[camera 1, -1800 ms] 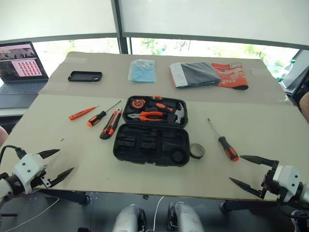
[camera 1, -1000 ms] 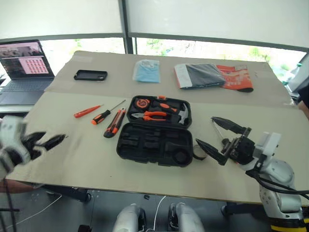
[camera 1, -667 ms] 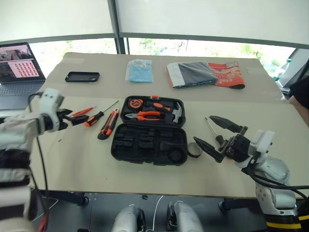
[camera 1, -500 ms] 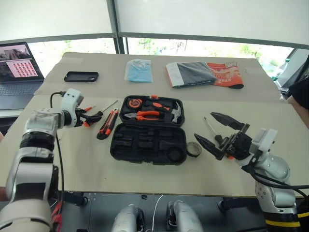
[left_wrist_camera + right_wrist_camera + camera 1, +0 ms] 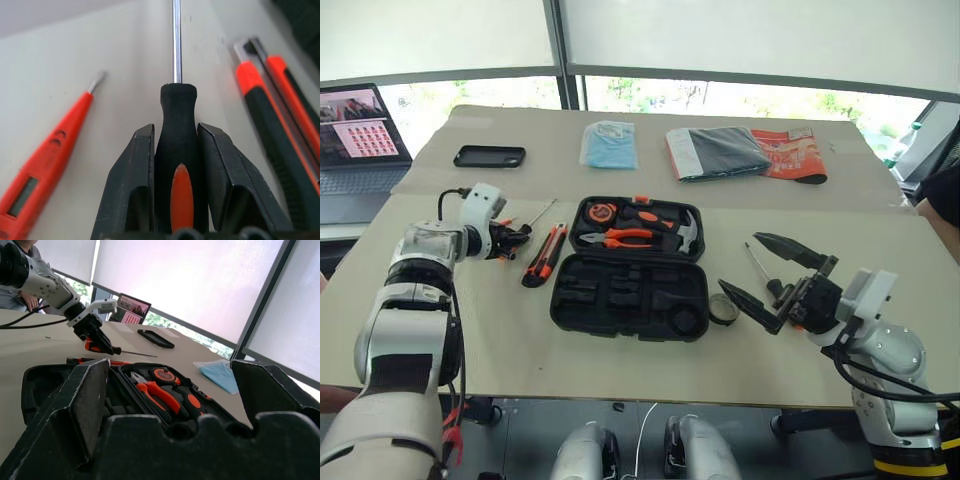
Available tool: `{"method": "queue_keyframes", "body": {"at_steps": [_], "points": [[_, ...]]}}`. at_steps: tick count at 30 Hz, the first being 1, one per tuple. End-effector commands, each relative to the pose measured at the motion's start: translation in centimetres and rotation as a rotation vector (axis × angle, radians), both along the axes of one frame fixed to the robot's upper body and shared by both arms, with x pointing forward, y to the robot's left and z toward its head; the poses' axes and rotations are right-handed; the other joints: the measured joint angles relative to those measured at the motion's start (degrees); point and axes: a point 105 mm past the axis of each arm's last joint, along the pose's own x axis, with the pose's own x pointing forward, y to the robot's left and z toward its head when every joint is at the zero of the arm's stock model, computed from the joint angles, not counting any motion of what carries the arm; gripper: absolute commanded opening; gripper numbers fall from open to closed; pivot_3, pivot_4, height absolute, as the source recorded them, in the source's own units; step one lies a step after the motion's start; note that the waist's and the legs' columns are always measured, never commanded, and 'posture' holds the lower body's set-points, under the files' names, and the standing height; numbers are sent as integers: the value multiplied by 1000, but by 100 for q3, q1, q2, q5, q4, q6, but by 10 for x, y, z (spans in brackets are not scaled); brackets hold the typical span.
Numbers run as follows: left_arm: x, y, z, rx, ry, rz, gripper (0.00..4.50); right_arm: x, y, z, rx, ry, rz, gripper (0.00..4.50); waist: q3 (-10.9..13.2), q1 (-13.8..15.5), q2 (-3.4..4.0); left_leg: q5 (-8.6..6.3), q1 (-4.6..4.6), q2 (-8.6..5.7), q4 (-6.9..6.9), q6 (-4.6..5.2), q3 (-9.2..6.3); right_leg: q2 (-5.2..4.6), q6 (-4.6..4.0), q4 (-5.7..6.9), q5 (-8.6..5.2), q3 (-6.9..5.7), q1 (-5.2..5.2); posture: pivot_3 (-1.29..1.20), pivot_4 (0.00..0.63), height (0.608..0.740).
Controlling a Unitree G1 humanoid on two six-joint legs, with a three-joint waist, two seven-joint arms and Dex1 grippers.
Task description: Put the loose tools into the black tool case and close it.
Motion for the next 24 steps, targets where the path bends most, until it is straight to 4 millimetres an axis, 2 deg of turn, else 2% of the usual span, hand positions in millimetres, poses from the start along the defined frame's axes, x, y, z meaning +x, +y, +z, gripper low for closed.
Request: {"method": "queue_keyframes", "body": {"at_steps": [1,2,4,6,9,13,15,17,22,24], "points": [[-5,-14,62,-72,-275,-199,842,-7,-11,19,-36,-53,12,4500,1,0,-2,0,-3,0,2,1,0,-3,0,1,0,-1,-2,0,150,740],[-13,-26,74,-22,-347,-317,842,-7,-19,20,-66,-42,7,4500,1,3,-2,-1,-4,0,5,2,0,-3,0,1,0,-3,-1,0,150,740],[-30,-54,80,87,-412,-550,842,-6,-30,18,-120,-6,6,4500,3,17,0,-6,-6,-5,8,11,-1,-15,0,2,1,-3,0,0,150,740],[-48,-76,65,170,-340,-745,842,-6,-35,12,-151,55,15,4500,3,54,0,-12,-5,-6,17,21,0,-19,-4,-3,5,-5,8,0,150,740],[-59,-110,50,245,-294,-905,842,-7,-39,-9,-250,176,48,4500,2,97,2,-17,-2,-9,20,29,-1,-23,1,-2,3,-3,16,0,150,740],[-65,-149,33,343,-288,-1037,842,-1,-32,-5,-234,180,66,4500,2,71,1,-20,-20,-7,48,38,-8,-16,18,2,7,-3,10,0,150,740],[-58,-160,20,417,-286,-1054,842,1,-22,-1,-220,183,95,4500,2,40,1,-23,-23,-5,58,43,-11,-13,23,3,10,1,8,0,150,740],[-49,-160,7,511,-286,-1039,842,-1,-15,3,-221,183,117,4500,2,39,1,-26,-22,-5,59,48,-12,-14,25,3,12,4,9,0,150,740],[-48,-165,-2,541,-274,-1051,842,-3,-13,9,-207,177,115,4500,2,62,1,-28,-36,-2,58,52,-15,-11,23,-3,13,-3,1,0,150,740],[-46,-160,-9,590,-252,-1042,842,-6,-11,10,-191,191,124,4500,2,69,1,-33,-38,-3,68,61,-13,-17,24,-4,13,-4,2,0,150,740]]}}
